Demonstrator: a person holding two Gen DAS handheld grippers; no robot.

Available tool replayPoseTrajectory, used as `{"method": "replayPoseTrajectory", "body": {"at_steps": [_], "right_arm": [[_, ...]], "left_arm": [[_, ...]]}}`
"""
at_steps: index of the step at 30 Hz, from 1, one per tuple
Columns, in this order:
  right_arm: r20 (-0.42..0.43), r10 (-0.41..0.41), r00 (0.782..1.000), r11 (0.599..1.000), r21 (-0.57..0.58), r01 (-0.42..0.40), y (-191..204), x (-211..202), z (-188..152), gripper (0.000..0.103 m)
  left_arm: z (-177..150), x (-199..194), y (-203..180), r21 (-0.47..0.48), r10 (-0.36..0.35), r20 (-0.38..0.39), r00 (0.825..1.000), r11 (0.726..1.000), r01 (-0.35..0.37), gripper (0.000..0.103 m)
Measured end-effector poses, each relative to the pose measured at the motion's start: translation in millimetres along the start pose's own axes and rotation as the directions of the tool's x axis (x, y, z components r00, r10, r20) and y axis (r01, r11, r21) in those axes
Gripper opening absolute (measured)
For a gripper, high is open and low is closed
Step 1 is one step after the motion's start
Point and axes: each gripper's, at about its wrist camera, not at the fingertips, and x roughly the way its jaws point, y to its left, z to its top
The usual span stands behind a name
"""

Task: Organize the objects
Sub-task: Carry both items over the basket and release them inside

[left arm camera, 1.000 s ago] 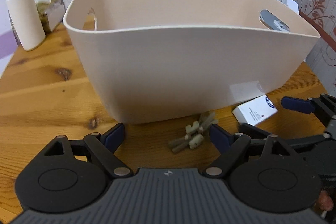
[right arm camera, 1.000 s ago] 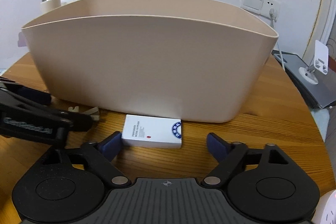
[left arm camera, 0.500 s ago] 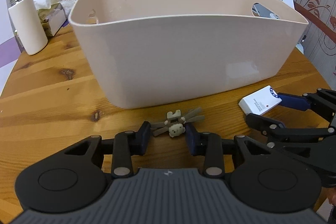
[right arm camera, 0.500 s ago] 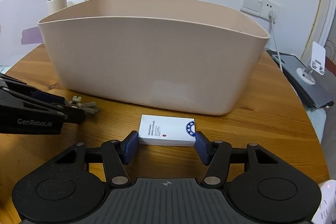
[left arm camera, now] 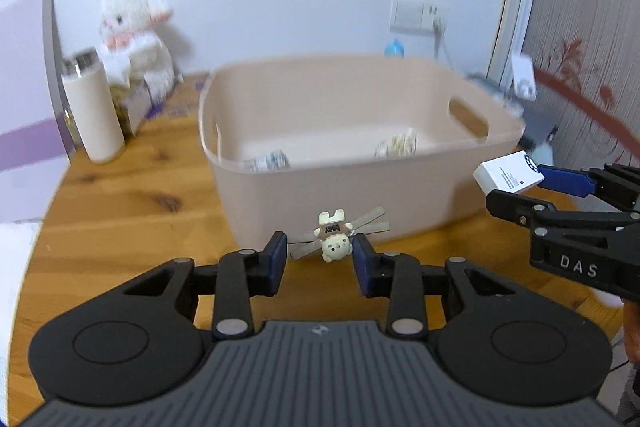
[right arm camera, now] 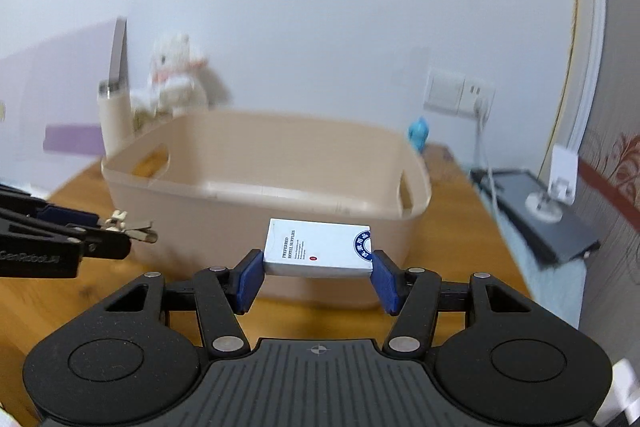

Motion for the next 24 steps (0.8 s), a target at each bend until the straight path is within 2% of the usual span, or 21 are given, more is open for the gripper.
{"method": "replayPoseTrajectory", "body": {"at_steps": [6,11,16,21,24], "right_arm": [[0.06,-0.024,0.998,1.0,0.0,0.024,-8,1,29,0.054],[0.072,-0.04,0.997,0.999,0.014,0.039,-11,17,49,0.054],[0.03,-0.053,0.998,0.999,0.011,0.053,-9,42,54,0.054],[-0.029,-0.06,0.998,0.998,-0.006,0.06,-6,65,49,0.054],[-0.078,-0.06,0.995,0.998,-0.018,0.059,-3,76,44,0.055]], "left_arm": [[28,-15,-1,0.013,0.038,0.086,0.996,0.999,-0.04,0.038],[58,-1,3,-0.022,0.063,0.112,0.992,0.998,-0.061,0.038],[78,39,-1,-0.006,0.118,0.06,0.991,0.993,-0.118,0.038],[81,78,1,-0.016,0.175,-0.025,0.984,0.984,-0.176,0.038],[78,95,6,-0.022,0.183,-0.073,0.98,0.982,-0.186,0.039]]}}
